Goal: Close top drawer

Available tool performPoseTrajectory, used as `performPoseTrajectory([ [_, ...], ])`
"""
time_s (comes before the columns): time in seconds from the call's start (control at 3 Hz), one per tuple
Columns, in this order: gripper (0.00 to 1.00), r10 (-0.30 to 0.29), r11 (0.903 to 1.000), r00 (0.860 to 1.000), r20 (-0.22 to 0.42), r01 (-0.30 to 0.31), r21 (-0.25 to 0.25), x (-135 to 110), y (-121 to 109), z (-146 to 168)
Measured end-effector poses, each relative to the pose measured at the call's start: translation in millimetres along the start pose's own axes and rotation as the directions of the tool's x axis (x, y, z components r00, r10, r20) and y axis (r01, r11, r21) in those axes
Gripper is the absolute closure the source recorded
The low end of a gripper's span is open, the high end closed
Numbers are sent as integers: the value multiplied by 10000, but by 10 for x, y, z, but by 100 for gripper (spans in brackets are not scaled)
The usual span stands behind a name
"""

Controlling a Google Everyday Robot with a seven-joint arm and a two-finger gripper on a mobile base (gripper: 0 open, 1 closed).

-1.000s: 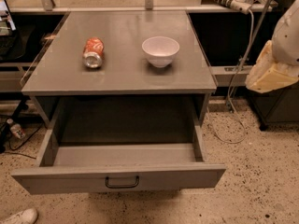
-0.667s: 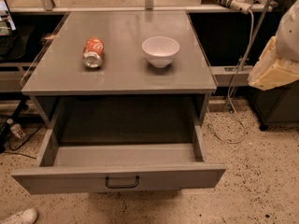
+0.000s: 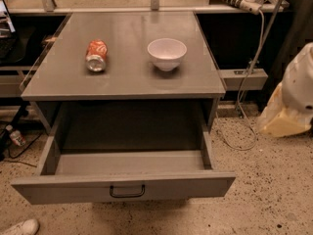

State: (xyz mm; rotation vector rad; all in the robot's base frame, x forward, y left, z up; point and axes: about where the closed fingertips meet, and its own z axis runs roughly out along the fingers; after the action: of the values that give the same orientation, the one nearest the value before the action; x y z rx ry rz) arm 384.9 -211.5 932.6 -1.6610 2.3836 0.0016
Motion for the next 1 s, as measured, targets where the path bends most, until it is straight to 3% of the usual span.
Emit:
performPoseTrajectory([
  [0.33, 100, 162, 9923, 9995, -258, -192, -1224, 123, 427, 470],
  [0.67, 100, 164, 9923, 9995, -256, -194, -1225, 123, 428, 471],
  [1.0, 100, 565, 9868, 9984, 25, -554, -1524, 132, 581, 667],
])
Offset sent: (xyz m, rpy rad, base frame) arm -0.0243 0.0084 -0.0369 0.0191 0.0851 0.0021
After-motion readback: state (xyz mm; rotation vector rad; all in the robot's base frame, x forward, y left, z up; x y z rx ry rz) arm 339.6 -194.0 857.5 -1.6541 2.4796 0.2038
